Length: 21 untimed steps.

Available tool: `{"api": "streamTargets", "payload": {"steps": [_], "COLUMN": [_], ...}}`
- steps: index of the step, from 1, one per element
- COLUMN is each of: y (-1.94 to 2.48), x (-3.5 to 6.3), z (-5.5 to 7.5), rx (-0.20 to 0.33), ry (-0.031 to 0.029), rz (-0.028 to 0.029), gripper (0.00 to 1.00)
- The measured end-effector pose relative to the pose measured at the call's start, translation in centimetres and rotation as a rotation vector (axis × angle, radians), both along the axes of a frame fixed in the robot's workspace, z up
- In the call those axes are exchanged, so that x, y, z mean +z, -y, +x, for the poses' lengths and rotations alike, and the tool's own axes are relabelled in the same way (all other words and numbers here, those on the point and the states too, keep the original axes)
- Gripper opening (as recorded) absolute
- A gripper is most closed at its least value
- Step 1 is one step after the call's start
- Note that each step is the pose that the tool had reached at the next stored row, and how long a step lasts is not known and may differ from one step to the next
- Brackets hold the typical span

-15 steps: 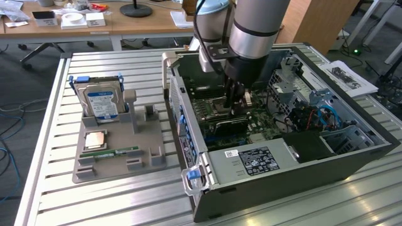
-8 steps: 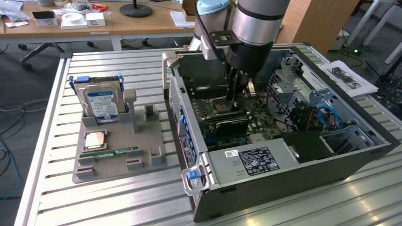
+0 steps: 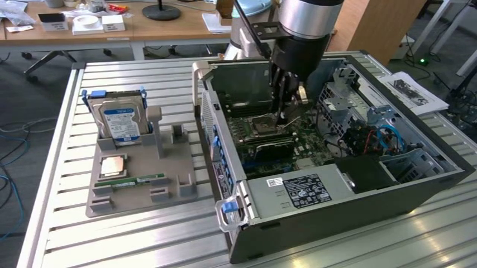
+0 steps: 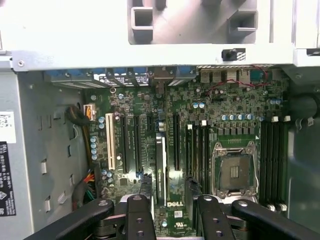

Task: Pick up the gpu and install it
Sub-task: 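Insert the gpu into the slot, then press down on the gpu until it lock into place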

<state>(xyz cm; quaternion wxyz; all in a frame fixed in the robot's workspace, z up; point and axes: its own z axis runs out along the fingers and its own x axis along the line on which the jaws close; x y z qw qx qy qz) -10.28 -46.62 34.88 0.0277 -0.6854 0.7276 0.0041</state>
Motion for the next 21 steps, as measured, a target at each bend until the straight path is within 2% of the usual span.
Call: {"api": "streamTargets", "payload": {"steps": [21], "y": [0.0], "x": [0.14], "z": [0.0], "rx": [0.0], "ry": [0.0], "rz": [-0.0012], "gripper": [0.39]}}
